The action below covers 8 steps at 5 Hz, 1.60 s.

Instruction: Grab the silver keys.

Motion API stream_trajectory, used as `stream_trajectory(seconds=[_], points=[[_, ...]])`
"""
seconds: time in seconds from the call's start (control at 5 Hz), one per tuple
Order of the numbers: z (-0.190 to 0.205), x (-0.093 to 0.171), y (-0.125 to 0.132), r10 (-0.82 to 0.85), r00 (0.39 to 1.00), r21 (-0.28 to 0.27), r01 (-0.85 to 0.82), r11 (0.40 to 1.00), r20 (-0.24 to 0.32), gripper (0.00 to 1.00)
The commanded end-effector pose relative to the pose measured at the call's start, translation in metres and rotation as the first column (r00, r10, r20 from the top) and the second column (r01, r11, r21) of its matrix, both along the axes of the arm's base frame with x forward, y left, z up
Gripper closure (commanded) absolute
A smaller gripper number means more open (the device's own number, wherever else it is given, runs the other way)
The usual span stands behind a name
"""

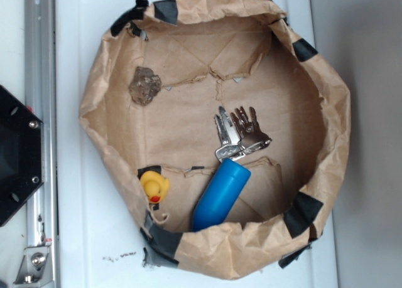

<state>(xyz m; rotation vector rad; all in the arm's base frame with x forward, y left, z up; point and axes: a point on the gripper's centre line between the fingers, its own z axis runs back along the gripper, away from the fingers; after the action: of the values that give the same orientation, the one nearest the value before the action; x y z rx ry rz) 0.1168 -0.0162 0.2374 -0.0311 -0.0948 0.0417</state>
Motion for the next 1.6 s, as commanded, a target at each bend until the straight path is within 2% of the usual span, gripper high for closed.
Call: stream_trajectory(seconds=[0.0, 0.2, 0.4, 0.6, 0.8, 1.0, 1.2, 1.4], points=[[0.000, 0.000, 0.000, 0.000, 1.000, 0.000, 0.000, 1.000, 0.000, 0.00], [-0.031, 0.050, -0.037, 0.150, 0.988, 0.160, -0.141, 0.977, -0.045, 0.00], [-0.079, 0.103, -0.065, 0.333, 0.940, 0.343, -0.289, 0.894, -0.078, 0.00], [-0.088, 0.144, -0.068, 0.266, 0.962, 0.299, -0.238, 0.924, -0.055, 0.00], [-0.090, 0.149, -0.046, 0.074, 0.997, 0.152, -0.076, 0.985, 0.018, 0.00], [-0.081, 0.136, -0.028, -0.090, 0.995, -0.017, 0.091, 0.996, 0.044, 0.00], [-0.073, 0.122, -0.025, -0.099, 0.994, 0.028, 0.098, 0.995, 0.053, 0.00], [-0.066, 0.120, -0.013, -0.073, 0.996, -0.048, 0.070, 0.996, -0.048, 0.00]])
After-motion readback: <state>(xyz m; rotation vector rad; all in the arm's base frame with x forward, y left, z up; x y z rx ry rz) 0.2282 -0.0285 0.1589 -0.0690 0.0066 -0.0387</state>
